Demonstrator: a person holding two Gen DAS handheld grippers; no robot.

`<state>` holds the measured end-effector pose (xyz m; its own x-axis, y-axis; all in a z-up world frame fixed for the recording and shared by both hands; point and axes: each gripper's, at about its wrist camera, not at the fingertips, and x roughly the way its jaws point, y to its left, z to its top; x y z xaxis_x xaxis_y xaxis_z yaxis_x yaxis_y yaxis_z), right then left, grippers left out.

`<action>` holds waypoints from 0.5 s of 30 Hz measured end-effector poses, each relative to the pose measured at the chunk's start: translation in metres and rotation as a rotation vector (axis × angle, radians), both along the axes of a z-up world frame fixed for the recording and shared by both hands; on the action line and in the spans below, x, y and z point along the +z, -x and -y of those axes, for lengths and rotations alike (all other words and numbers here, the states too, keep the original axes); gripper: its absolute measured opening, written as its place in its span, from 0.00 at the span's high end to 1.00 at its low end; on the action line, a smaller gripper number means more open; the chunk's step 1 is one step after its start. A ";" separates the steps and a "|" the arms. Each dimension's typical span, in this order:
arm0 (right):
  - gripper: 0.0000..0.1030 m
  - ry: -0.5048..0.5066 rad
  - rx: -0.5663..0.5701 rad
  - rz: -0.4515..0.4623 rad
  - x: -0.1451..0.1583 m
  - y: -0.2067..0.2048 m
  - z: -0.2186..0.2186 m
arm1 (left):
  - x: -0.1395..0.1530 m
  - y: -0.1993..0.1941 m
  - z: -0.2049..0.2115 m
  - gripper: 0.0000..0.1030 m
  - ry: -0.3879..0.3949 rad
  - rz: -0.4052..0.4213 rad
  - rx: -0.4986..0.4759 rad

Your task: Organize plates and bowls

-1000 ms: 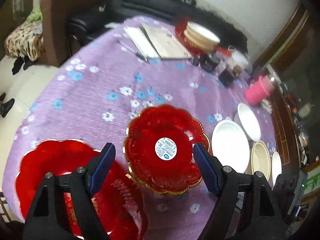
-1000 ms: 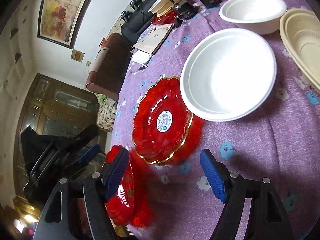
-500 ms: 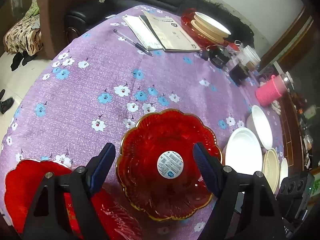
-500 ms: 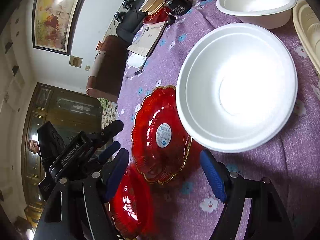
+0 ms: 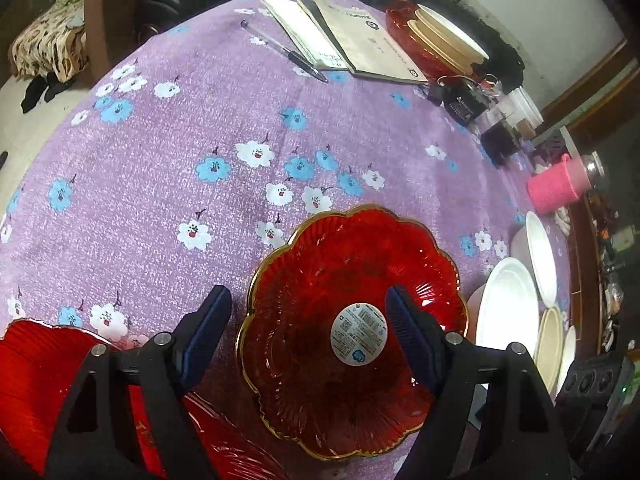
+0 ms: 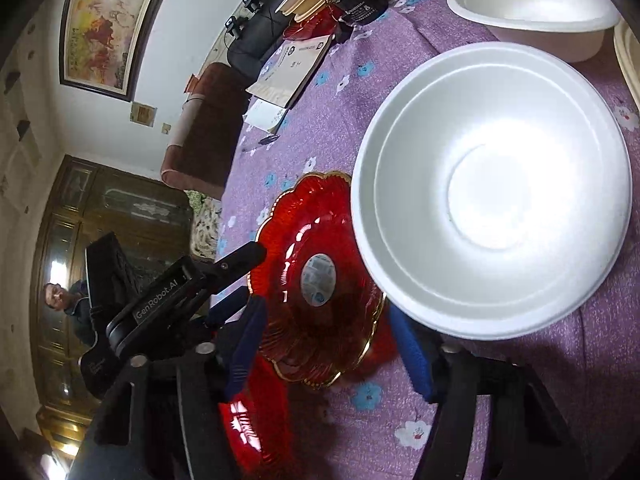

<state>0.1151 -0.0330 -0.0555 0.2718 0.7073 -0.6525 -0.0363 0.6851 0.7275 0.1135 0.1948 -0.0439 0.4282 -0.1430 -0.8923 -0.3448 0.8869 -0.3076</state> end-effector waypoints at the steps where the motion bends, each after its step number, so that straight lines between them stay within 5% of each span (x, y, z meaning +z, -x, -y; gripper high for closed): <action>1: 0.49 0.008 0.004 -0.005 -0.001 0.000 0.000 | -0.001 0.000 0.002 0.28 -0.011 -0.003 -0.006; 15: 0.91 0.127 0.007 -0.016 -0.017 -0.002 -0.004 | -0.011 -0.002 0.004 0.77 -0.171 -0.084 0.010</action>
<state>0.1173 -0.0292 -0.0727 0.2563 0.6207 -0.7409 -0.0303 0.7713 0.6357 0.1159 0.1905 -0.0553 0.3515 0.0179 -0.9360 -0.3718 0.9203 -0.1220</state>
